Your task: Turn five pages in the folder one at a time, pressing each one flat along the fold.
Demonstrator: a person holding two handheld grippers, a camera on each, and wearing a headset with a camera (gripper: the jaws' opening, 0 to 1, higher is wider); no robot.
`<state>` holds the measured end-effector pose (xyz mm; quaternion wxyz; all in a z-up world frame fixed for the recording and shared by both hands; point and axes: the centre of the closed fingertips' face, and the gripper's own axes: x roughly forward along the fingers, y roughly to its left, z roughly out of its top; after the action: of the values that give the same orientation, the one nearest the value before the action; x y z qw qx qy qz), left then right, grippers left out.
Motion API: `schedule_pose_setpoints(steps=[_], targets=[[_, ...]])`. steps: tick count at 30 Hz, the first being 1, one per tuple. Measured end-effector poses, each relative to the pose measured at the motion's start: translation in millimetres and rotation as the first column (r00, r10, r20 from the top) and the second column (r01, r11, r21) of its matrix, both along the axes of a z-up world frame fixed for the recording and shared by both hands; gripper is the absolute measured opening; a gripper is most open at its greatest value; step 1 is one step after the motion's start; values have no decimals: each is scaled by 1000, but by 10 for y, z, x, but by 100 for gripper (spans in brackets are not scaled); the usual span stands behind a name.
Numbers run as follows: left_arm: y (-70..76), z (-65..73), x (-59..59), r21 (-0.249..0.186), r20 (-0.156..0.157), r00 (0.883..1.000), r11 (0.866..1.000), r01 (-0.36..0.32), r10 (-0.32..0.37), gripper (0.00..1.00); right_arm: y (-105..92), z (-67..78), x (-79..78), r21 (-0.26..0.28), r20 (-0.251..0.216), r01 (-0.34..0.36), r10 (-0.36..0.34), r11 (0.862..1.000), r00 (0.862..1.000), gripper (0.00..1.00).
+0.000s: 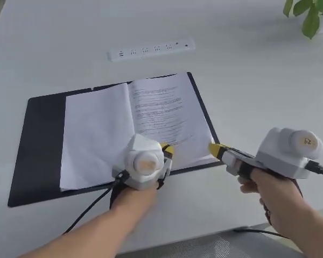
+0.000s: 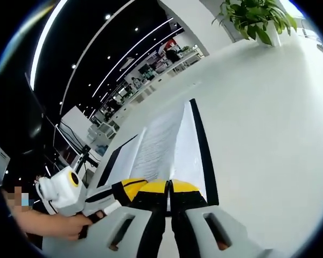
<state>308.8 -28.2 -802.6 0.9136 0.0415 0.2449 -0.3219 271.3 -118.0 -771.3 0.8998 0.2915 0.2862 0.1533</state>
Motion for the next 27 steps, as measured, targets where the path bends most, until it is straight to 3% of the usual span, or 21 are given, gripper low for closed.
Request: schedule_pose_setpoints(steps=[10,15,21,27], targets=[[254,354,4,-31,53,998,999,-12,14,9,262,422,28,56,105,-55,49,997,993,0],[495,580,12,-49,89,995,998,-42,46,10,449,632,31,85,160,-102,87,991,983,0],[830,765,-15,-69,116,989,994,-87,94,10,834,906,12,98,234,-192,165,976,958,0],[1241,889,-63,-65,144,978,987,-144,152,10,1245,1037,-36,87,268,-277,245,957,932,0]])
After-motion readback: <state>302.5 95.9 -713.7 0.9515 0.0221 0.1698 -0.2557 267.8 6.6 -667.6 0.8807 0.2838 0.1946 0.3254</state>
